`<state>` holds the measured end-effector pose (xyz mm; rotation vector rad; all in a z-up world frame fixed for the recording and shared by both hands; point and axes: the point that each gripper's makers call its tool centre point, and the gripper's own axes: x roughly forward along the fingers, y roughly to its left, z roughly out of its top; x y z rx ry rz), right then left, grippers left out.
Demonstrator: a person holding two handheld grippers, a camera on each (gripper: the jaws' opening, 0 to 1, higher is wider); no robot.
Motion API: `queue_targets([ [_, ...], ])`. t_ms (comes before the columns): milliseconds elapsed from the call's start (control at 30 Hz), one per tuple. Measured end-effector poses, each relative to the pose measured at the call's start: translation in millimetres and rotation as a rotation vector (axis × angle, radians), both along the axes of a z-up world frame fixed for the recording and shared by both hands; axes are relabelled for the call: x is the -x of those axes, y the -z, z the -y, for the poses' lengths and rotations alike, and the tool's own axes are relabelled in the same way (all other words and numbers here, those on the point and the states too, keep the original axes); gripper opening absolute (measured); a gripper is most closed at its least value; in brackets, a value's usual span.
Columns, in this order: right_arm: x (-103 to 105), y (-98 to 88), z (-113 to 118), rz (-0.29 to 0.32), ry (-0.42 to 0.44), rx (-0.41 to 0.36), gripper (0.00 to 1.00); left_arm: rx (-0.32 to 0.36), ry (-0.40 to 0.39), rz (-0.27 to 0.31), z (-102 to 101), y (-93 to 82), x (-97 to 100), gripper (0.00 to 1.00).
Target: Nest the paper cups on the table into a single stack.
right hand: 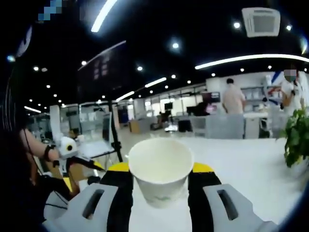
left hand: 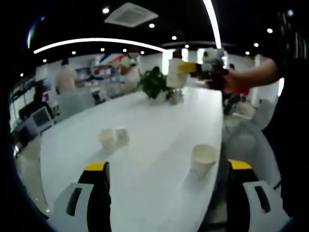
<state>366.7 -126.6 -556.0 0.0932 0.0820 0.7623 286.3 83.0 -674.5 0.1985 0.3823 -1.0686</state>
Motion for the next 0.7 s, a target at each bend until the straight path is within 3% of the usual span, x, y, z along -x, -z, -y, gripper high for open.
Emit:
queue_targets([
  [700,30,-23.0,-16,0.055,-0.063,-0.017,0.41,-0.001,0.013,-0.006,2,2.6,2.9,0.98],
])
